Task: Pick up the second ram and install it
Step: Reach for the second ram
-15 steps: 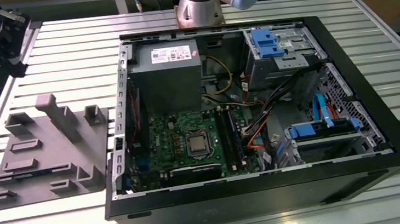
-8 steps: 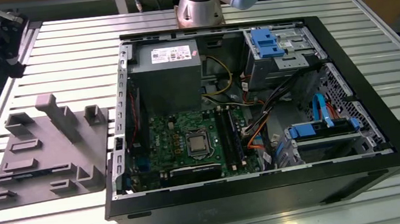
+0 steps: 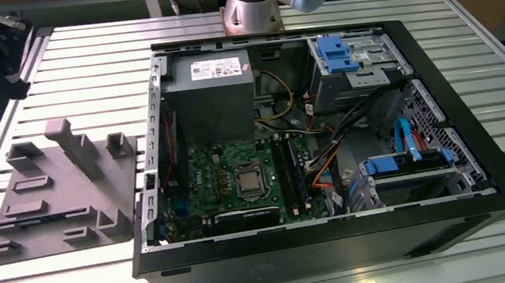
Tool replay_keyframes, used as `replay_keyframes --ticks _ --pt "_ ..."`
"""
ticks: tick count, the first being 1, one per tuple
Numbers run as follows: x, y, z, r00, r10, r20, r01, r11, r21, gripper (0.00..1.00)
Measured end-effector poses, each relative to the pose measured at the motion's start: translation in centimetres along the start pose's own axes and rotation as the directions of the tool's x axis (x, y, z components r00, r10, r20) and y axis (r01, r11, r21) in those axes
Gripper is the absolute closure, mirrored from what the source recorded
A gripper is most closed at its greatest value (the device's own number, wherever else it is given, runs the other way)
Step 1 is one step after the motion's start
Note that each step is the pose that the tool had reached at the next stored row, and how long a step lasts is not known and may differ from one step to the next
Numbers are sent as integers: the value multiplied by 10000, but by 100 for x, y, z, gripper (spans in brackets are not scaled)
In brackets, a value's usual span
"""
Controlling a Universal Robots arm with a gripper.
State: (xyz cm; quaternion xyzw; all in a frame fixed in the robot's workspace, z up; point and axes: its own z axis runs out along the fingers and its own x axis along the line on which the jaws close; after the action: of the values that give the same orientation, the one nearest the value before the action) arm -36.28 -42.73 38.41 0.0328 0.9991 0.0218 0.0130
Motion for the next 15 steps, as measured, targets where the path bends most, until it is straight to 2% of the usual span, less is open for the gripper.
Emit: replay_keyframes --ticks 15 --pt "84 -38 34 10000 -5 -1 5 10000 0 89"
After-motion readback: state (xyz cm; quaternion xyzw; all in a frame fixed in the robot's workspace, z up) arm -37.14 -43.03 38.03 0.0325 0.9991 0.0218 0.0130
